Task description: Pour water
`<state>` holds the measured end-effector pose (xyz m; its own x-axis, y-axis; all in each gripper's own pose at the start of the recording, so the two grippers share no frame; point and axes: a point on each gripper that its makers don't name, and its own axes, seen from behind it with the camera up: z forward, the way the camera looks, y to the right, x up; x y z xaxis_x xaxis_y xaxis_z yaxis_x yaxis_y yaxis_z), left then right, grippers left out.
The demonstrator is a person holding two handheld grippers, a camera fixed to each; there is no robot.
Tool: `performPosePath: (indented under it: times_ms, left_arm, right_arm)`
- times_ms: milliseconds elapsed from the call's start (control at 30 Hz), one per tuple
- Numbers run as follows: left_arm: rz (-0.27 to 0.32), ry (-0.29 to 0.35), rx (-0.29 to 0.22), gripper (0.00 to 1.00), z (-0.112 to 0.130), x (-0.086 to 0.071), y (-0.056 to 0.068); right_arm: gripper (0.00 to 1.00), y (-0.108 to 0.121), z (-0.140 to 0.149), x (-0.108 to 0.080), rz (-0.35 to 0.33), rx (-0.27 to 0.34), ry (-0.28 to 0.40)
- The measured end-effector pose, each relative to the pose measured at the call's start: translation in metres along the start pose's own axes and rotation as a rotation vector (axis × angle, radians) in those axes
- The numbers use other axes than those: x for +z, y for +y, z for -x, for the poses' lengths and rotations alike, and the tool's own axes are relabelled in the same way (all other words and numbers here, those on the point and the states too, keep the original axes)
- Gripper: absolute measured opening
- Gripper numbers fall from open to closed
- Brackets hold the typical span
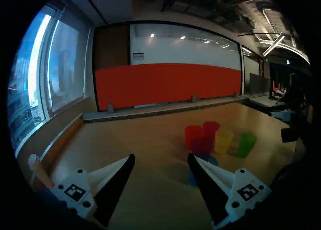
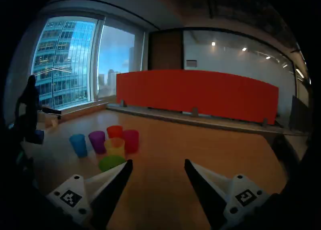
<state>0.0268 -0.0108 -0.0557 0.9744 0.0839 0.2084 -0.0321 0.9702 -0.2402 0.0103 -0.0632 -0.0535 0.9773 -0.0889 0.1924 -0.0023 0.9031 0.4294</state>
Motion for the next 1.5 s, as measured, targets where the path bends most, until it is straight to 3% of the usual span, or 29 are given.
performPosePath:
  times_ms: [400,667,1100,1267,1500]
  left_arm:
    - [-0.096,0.157,-0.036,0.98,-0.039,-0.002,-0.01]
    - [-0.133,0.23,-0.066,0.98,-0.054,-0.004,-0.01]
    - [-0.171,0.26,-0.057,0.98,-0.057,0.0,-0.012]
    - [-0.18,0.278,-0.052,0.98,-0.057,0.005,-0.007]
    - [-0.188,0.317,-0.039,0.98,-0.061,0.012,0.0]
  right_arm:
    - [1.0,0.047,-0.043,-0.009,0.211,0.007,0.19]
    - [1.0,0.057,-0.06,-0.015,0.296,0.02,0.267]
    - [1.0,0.067,-0.07,-0.015,0.384,0.036,0.312]
    - [1.0,0.071,-0.074,-0.015,0.423,0.033,0.326]
    - [1.0,0.072,-0.071,-0.015,0.425,0.053,0.312]
